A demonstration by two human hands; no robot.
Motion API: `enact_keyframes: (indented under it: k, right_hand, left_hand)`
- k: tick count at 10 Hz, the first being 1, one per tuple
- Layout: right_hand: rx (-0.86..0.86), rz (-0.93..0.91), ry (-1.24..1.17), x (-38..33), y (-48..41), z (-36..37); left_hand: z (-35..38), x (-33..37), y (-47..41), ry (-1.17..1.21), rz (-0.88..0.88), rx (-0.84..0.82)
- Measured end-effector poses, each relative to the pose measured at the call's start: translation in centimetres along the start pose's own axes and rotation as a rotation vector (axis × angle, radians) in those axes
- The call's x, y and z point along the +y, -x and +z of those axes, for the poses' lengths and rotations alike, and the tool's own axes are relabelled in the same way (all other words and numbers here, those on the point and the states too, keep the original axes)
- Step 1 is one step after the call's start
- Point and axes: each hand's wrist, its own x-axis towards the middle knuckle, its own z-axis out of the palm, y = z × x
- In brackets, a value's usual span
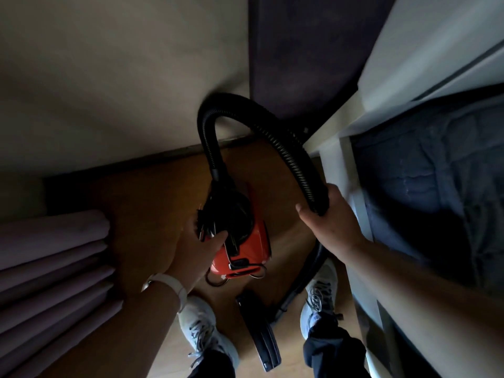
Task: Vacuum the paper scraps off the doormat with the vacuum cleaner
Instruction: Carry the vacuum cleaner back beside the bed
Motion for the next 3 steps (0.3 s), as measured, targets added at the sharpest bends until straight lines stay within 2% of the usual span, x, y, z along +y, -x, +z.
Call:
enact_keyframes:
  k: [2, 3]
  right_hand:
    - [-0.031, -0.122, 0.061, -3.9, 2.8, -3.0]
    - [-0.088, -0.229, 0.269, -6.8, 4.5, -4.8]
  left_hand:
    - [-3.4, 4.4, 3.6, 0.018, 0.046, -0.037]
    - [-5.3, 7.4, 5.7, -0.060, 0.131, -0.044]
